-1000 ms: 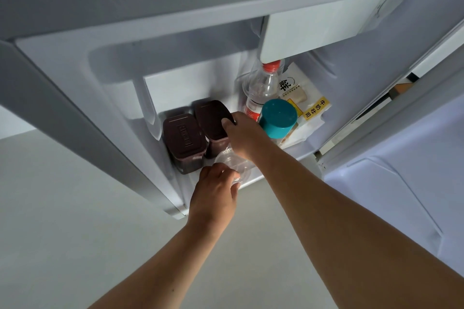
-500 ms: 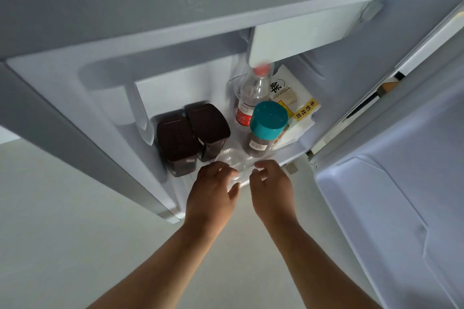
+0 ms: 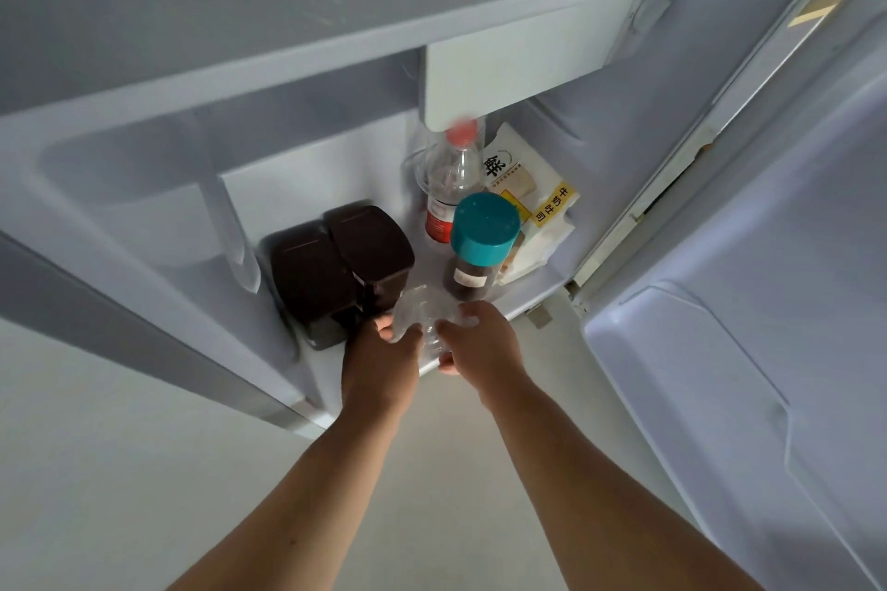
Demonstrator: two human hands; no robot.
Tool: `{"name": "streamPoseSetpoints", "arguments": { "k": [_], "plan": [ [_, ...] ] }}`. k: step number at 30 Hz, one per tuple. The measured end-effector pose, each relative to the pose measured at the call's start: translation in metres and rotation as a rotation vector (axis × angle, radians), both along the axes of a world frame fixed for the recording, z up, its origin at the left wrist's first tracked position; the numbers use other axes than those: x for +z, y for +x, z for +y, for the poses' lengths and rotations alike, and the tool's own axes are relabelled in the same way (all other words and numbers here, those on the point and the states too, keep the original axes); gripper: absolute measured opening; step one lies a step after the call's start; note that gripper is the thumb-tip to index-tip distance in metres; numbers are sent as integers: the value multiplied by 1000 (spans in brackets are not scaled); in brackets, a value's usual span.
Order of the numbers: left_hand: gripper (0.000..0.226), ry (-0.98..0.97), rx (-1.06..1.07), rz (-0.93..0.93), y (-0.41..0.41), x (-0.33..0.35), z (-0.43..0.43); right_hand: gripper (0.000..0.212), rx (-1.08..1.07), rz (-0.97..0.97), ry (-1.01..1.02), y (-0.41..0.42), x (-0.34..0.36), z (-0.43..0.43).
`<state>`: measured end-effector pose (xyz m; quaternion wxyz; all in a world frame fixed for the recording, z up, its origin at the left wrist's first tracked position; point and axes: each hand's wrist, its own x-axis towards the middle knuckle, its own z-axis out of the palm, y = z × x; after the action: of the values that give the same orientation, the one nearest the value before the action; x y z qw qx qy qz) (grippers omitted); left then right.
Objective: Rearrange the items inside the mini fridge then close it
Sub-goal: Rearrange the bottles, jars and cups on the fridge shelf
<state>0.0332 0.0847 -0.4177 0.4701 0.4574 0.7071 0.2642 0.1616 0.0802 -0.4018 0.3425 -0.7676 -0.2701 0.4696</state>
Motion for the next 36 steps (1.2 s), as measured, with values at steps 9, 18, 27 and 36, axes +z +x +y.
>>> {"name": "streamPoseSetpoints", "arguments": {
  "k": [9,18,27,36],
  "plan": [
    [37,-62,119,-205,-1,-6,-2,29,-54,151,-1,3,5,-10],
    [47,-73,-76,-185,-7,25,-7,27,80,383,56,17,27,-32],
    [20,121,184,-498,-4,85,17,35,251,-265,314,16,100,-19],
    [7,53,298,-677,11,125,57,50,117,-721,554,36,138,56]
  ]
}}
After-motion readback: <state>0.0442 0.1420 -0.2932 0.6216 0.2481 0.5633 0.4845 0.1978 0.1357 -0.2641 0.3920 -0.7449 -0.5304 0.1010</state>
